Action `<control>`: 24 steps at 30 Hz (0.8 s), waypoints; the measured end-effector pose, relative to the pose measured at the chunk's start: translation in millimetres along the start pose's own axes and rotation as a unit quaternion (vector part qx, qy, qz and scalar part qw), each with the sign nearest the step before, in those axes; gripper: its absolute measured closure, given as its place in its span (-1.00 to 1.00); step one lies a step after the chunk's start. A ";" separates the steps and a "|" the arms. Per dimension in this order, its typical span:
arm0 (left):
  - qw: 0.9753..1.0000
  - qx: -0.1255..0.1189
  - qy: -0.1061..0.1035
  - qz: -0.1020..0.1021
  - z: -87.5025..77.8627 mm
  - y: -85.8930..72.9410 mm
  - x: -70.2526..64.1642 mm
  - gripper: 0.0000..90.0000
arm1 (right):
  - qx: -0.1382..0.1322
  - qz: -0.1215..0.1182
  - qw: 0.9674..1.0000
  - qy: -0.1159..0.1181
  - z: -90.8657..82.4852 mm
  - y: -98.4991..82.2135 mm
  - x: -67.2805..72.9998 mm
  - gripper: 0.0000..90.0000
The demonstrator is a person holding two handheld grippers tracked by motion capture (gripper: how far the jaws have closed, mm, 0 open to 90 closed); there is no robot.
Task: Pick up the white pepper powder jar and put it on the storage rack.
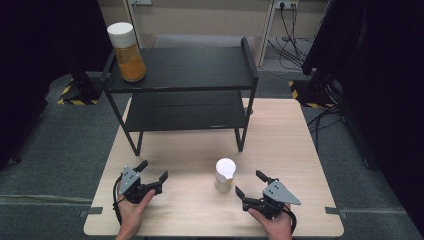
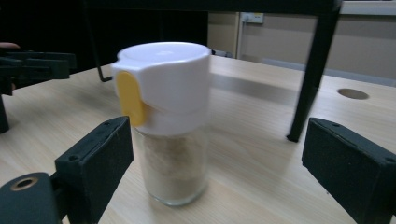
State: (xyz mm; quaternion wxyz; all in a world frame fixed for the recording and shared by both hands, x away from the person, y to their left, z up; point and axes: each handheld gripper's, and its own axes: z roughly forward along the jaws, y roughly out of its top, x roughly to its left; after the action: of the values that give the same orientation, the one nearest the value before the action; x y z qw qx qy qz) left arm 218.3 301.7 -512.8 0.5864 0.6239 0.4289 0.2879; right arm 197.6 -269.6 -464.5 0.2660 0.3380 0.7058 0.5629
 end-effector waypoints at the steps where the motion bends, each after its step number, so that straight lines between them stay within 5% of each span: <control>1: 1.000 0.000 0.000 -0.001 0.1 0.0 0.2 -0.83 | 0.001 -0.002 1.000 0.002 2.5 0.3 1.3 -0.79; 12: 1.000 0.000 -0.001 0.001 0.0 0.0 0.1 -0.83 | 0.025 -0.011 1.000 0.014 37.1 0.1 15.0 -0.72; 24: 1.000 -0.001 0.000 -0.001 -0.3 -0.5 0.0 -0.83 | 0.038 -0.019 0.999 0.011 56.3 7.8 20.4 -0.58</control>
State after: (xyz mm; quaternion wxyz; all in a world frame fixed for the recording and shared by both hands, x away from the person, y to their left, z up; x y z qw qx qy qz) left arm 217.9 301.8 -513.2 0.5872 0.6228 0.4291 0.2884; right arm 228.7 -218.1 -469.4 0.2556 0.3280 0.7357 0.5347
